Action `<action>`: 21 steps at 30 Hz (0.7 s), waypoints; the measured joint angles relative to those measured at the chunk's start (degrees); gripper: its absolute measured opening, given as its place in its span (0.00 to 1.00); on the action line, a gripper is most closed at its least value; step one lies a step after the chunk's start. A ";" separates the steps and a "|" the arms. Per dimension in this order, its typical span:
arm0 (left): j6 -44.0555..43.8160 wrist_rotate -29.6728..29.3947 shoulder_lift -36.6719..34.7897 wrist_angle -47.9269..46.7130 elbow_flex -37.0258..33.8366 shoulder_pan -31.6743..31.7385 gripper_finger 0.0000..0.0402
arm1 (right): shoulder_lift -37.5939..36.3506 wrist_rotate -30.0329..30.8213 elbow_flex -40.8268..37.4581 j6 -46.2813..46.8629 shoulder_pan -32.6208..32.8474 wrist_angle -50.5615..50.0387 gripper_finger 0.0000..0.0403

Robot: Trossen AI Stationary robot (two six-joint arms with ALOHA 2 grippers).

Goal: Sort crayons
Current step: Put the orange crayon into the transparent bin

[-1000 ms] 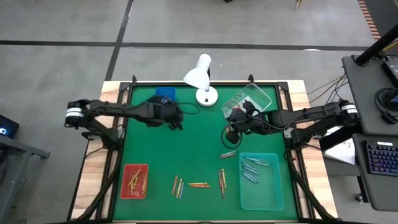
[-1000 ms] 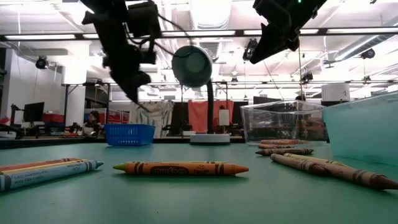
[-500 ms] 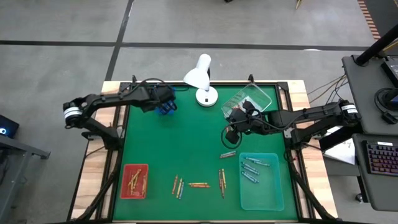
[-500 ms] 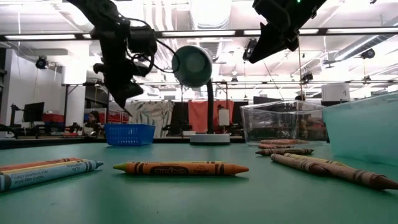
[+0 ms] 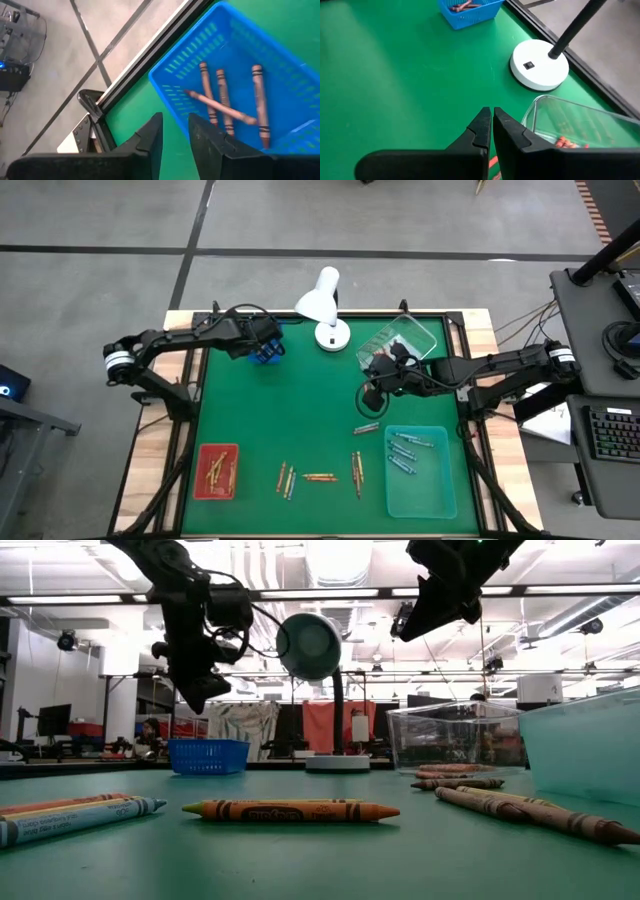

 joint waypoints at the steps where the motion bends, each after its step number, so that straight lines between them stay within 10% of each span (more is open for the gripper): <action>1: -0.43 -0.03 -0.33 0.01 0.00 -0.64 0.19 | 0.00 -0.19 0.00 0.94 0.02 -0.01 0.02; 21: -4.21 -8.55 -9.47 6.54 -0.02 -32.78 0.19 | 3.91 -6.23 0.96 18.81 0.13 3.47 0.02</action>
